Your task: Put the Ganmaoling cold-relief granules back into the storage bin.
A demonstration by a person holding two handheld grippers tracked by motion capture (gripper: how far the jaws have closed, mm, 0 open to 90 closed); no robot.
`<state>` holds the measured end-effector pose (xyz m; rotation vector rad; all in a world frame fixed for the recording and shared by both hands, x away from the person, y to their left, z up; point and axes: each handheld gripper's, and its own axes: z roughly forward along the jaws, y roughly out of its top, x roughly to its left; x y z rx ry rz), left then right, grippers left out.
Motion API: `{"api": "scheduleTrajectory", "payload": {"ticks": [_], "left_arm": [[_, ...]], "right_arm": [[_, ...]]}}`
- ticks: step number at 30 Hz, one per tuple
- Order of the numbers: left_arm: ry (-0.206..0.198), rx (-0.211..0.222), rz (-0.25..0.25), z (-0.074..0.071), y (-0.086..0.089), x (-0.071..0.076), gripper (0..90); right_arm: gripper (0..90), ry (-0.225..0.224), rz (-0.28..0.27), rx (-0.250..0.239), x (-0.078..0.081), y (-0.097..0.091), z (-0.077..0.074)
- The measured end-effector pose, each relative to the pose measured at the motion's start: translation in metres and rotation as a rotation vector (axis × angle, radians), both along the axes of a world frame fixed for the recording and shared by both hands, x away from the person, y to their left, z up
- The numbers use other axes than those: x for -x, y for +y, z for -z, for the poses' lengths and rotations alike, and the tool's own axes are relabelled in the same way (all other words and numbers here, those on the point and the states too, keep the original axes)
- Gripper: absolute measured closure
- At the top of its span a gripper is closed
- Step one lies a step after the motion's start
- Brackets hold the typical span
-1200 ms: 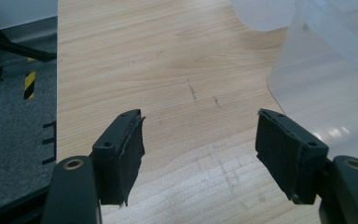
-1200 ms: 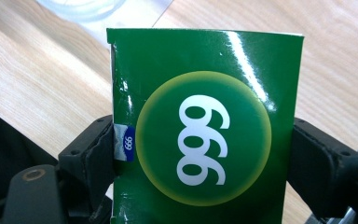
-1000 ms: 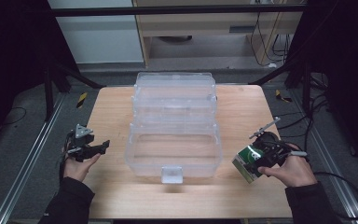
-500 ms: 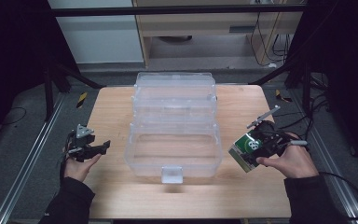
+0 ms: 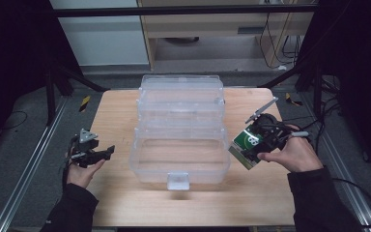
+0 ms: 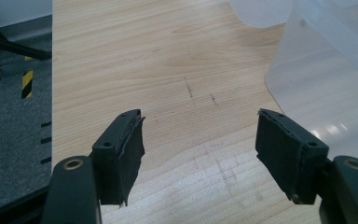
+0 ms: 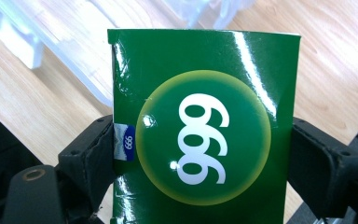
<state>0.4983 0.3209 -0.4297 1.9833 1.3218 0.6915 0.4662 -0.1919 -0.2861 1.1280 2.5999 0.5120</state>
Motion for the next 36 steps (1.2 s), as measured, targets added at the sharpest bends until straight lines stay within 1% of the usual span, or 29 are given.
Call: {"api": "scheduleTrajectory", "payload": {"ticks": [3, 8, 9, 15, 18, 20, 23, 25, 27, 28, 33, 35, 36], "left_arm": [[0.000, 0.000, 0.002, 0.000, 0.000, 0.000, 31.4], [0.001, 0.000, 0.001, 0.000, 0.000, 0.000, 31.4], [0.003, 0.000, 0.003, 0.000, 0.000, 0.000, 31.4], [0.004, 0.000, 0.003, 0.001, 0.000, -0.001, 31.4], [0.006, -0.001, 0.004, 0.001, -0.001, -0.001, 31.4], [0.006, -0.001, 0.004, 0.001, -0.001, -0.001, 31.3], [0.006, 0.001, 0.003, 0.001, 0.000, -0.001, 31.3], [0.006, 0.001, 0.004, 0.001, 0.000, -0.001, 31.3], [0.006, 0.000, 0.004, 0.001, 0.000, -0.001, 31.3], [0.007, -0.001, 0.004, 0.001, 0.000, -0.001, 31.3], [0.010, -0.003, 0.003, 0.001, 0.000, -0.001, 31.4], [0.010, -0.003, 0.003, 0.002, 0.000, -0.001, 31.3], [0.009, -0.003, 0.003, 0.002, 0.000, -0.001, 31.3]], "right_arm": [[17.8, -0.006, -0.030, 0.001, -0.004, 0.005, -0.004], [17.8, 0.000, -0.075, -0.005, -0.011, 0.015, -0.008], [17.8, -0.001, -0.092, -0.005, -0.013, 0.017, -0.009], [17.8, 0.017, -0.156, -0.005, -0.020, 0.028, -0.009], [17.8, 0.017, -0.194, -0.003, -0.025, 0.033, -0.008], [17.8, 0.021, -0.210, -0.004, -0.028, 0.036, -0.009], [17.8, 0.022, -0.235, 0.010, -0.032, 0.042, -0.009], [17.8, 0.027, -0.269, 0.005, -0.035, 0.046, -0.009], [17.8, 0.032, -0.279, 0.003, -0.036, 0.047, -0.009], [17.7, 0.039, -0.322, 0.007, -0.038, 0.052, -0.007], [17.7, 0.042, -0.403, 0.027, -0.041, 0.060, -0.005], [17.7, 0.053, -0.425, 0.015, -0.043, 0.063, -0.004], [17.7, 0.049, -0.447, 0.011, -0.044, 0.064, -0.003]]}}
